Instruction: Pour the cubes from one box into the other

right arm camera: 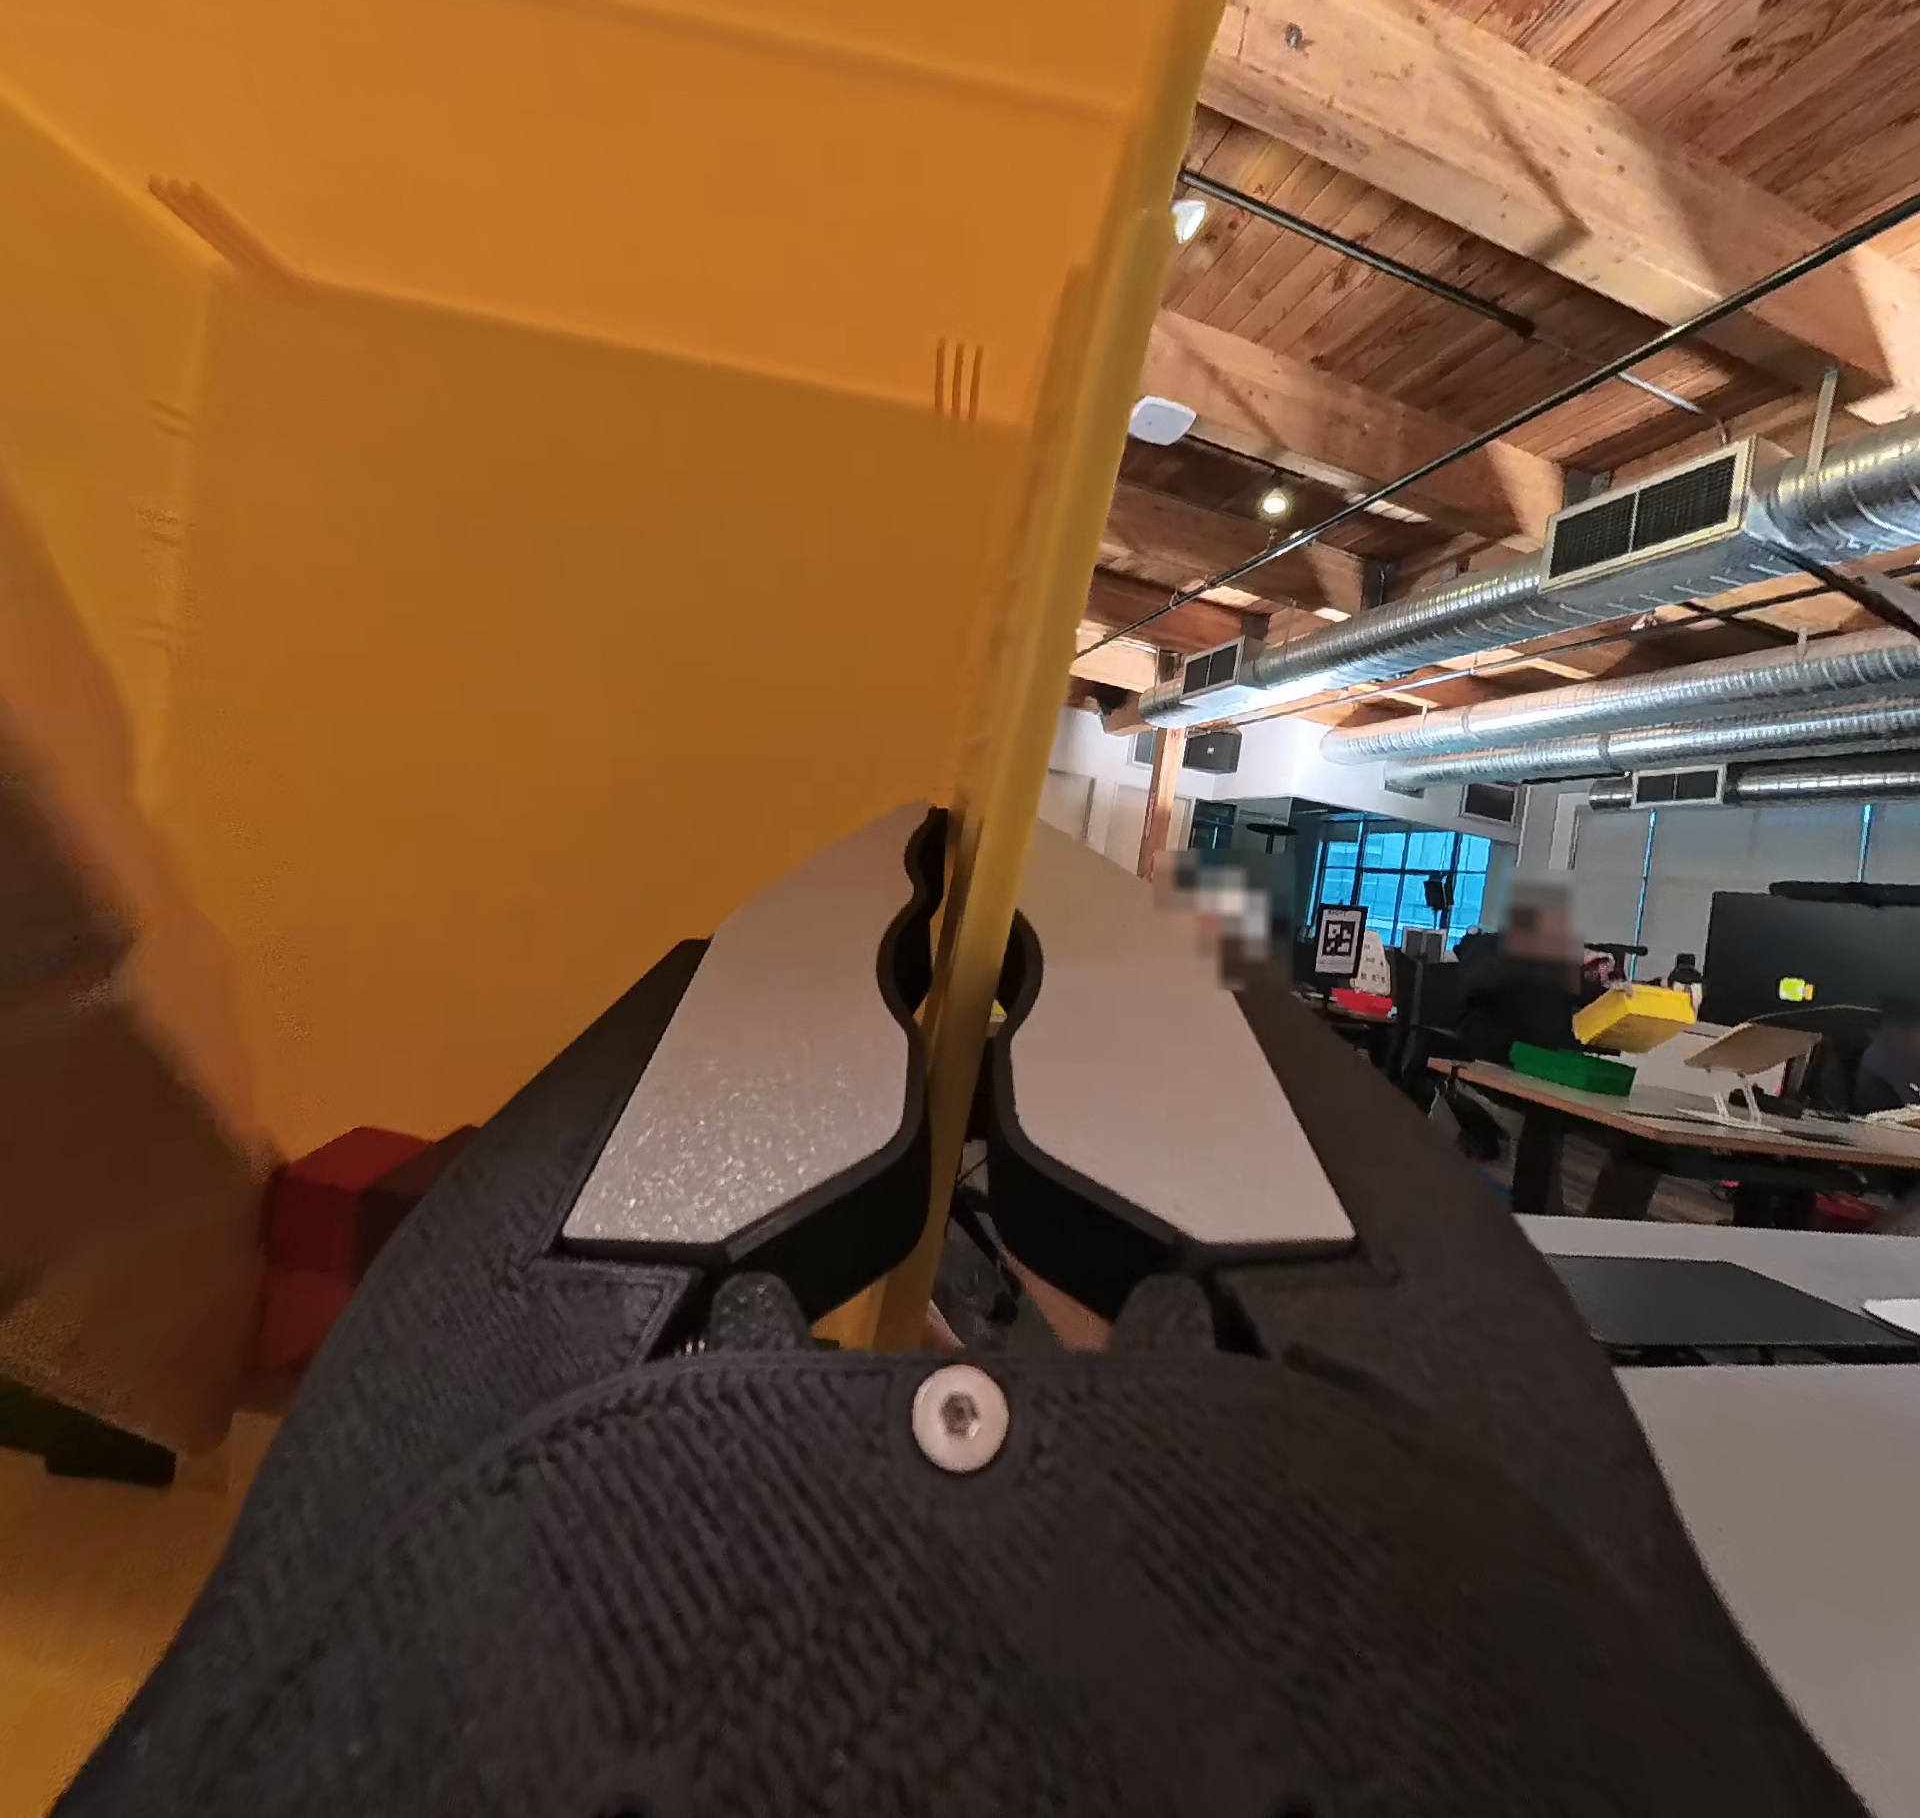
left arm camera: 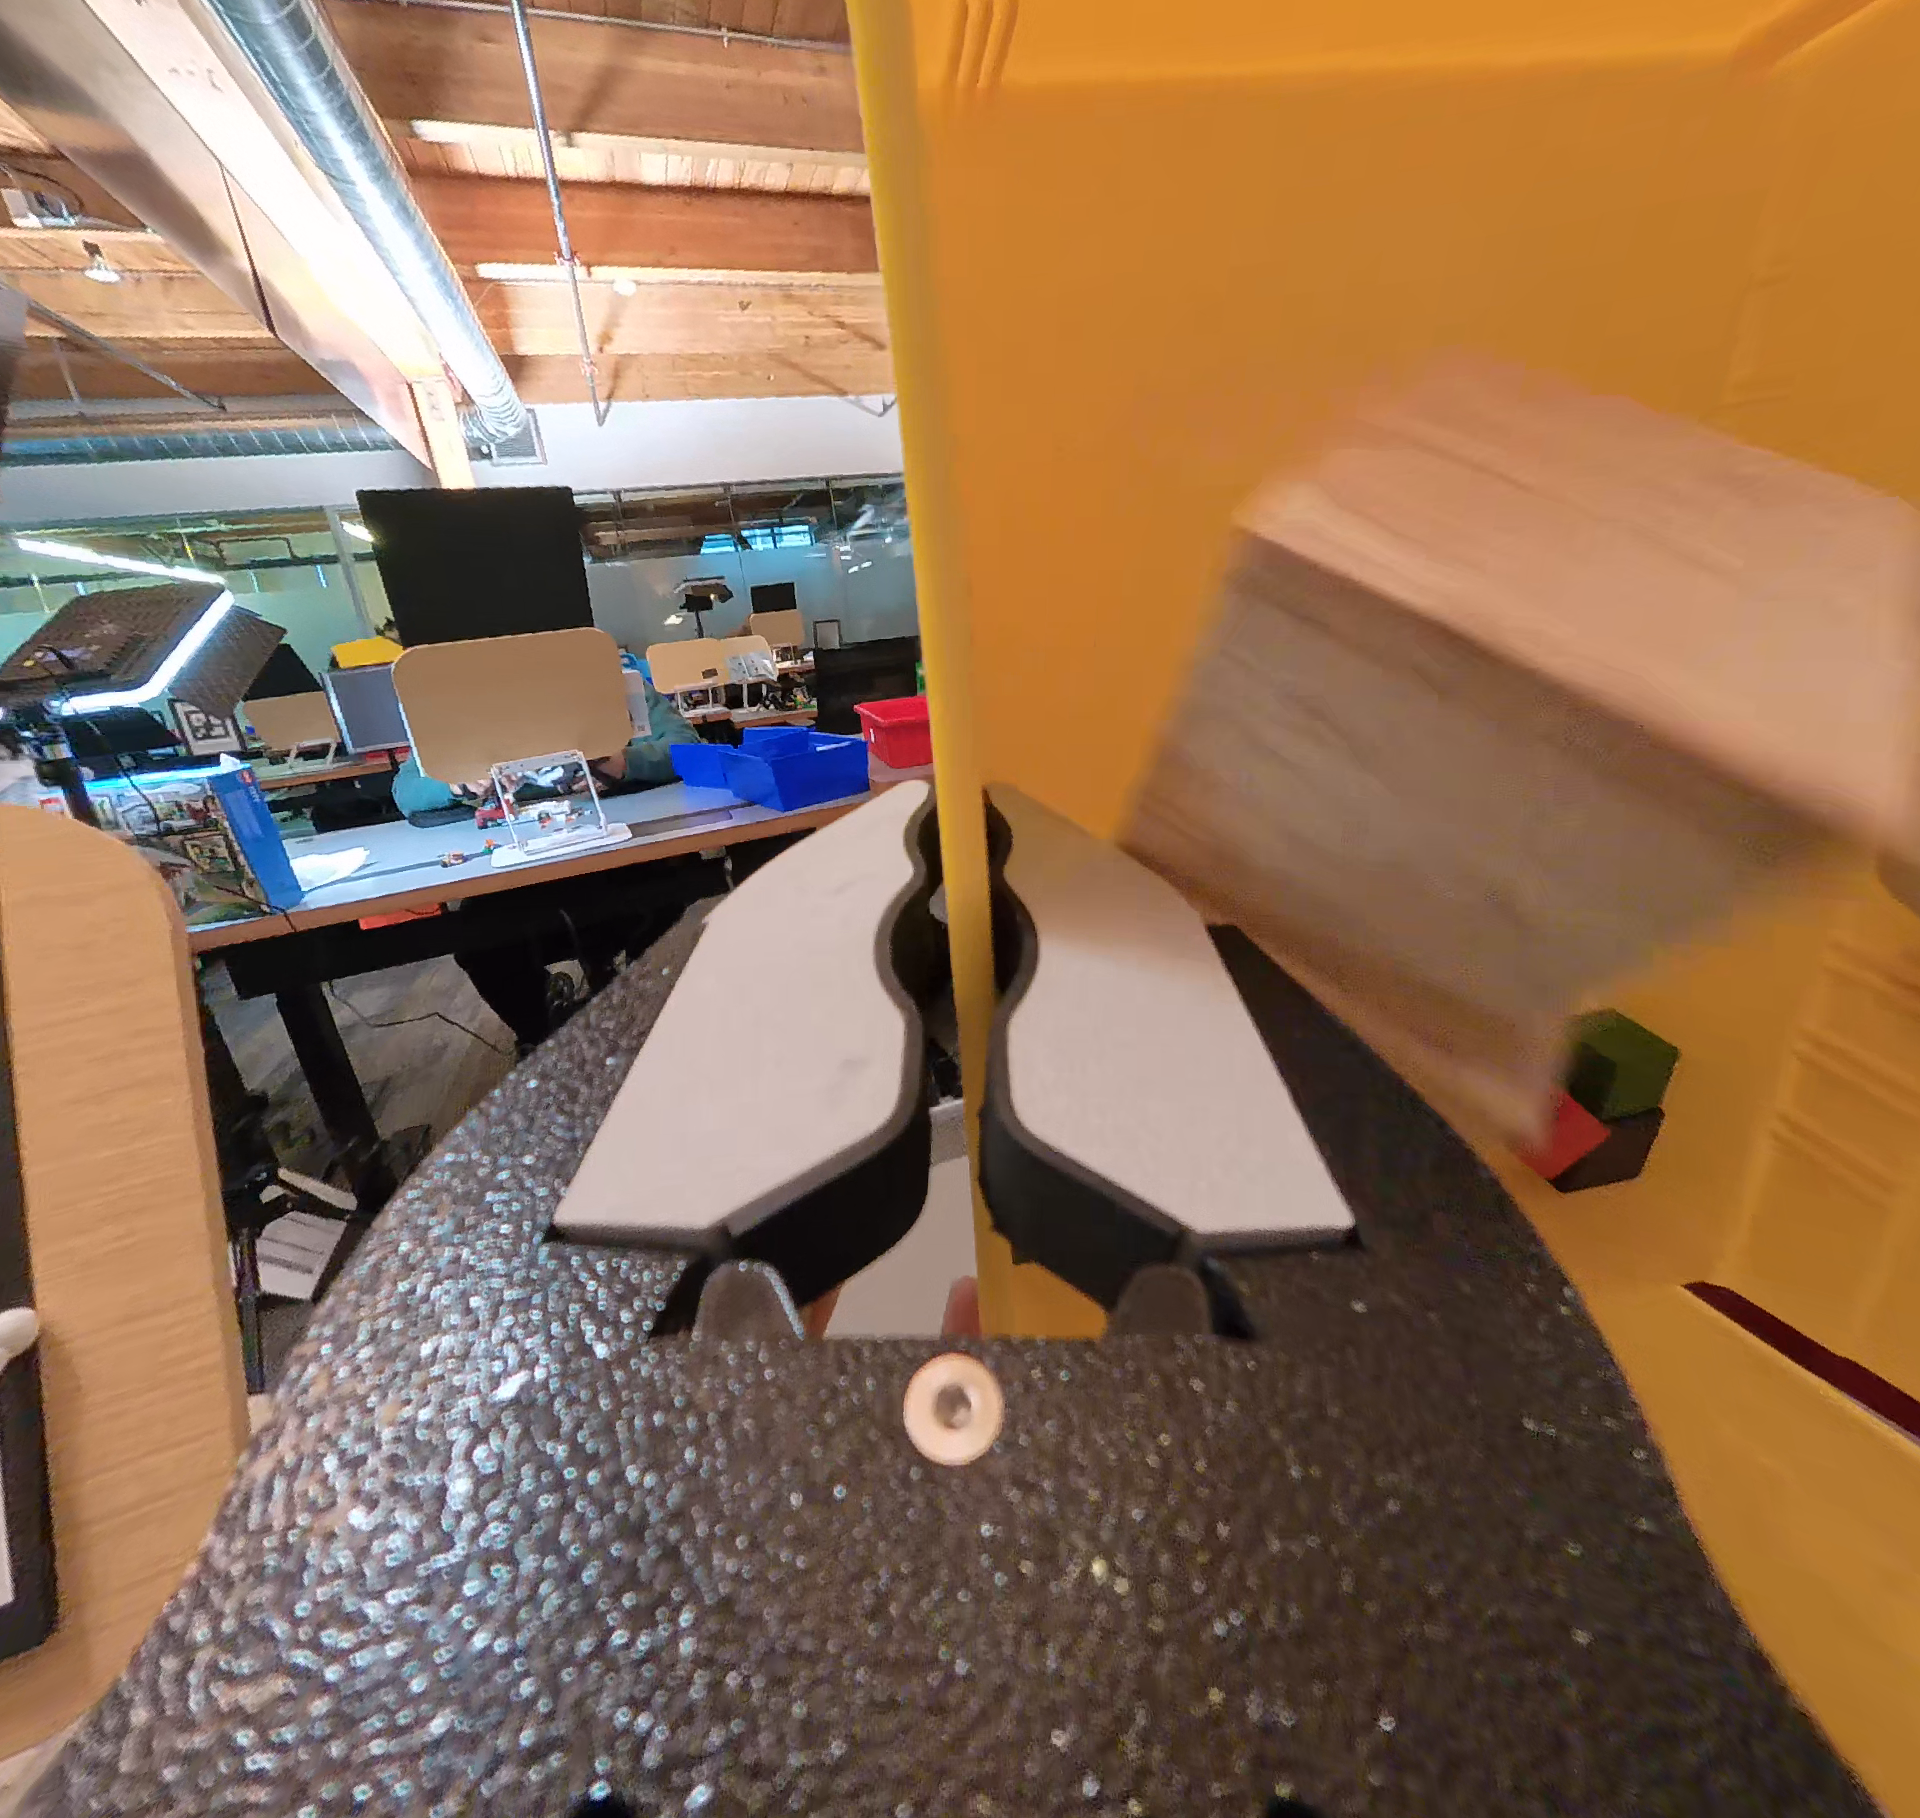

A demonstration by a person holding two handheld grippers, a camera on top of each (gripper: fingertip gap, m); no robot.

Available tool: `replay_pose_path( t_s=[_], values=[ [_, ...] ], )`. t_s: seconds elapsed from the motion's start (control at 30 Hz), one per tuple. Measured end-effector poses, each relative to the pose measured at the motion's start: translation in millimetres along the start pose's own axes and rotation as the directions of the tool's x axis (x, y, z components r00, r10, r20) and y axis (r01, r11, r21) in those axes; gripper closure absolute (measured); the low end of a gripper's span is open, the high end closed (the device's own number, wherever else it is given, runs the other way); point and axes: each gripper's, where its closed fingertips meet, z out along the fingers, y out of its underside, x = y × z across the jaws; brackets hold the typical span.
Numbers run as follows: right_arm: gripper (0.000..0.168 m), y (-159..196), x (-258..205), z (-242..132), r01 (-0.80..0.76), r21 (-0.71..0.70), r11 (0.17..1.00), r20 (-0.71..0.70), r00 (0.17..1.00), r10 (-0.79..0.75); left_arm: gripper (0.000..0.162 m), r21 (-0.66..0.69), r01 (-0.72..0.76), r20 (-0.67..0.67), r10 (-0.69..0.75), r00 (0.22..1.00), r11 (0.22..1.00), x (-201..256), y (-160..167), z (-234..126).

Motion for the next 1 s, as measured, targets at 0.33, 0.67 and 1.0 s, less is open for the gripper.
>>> replay_pose_path(
  t_s=[0.33,0.67,1.0],
  values=[
    [0.163,8.8,-1.6,-3.8,0.016,-0.011,1.0,-0.025,1.0,-0.017,0.158,-0.01,0.024,-0.001,-0.024,1.0,1.0,0.7,13.8,3.6],
    [0.163,-6.8,2.1,-9.5,0.033,0.045,0.998,-0.037,0.999,-0.031,0.158,0.045,0.058,-0.035,-0.057,0.998,0.997,2.5,-0.2,-5.3],
    [0.162,-32.3,13.3,-15.9,0.019,0.137,0.99,-0.113,0.994,-0.004,0.158,0.152,0.016,-0.039,-0.01,0.999,0.988,7.7,-33.8,-14.7]
  ],
)
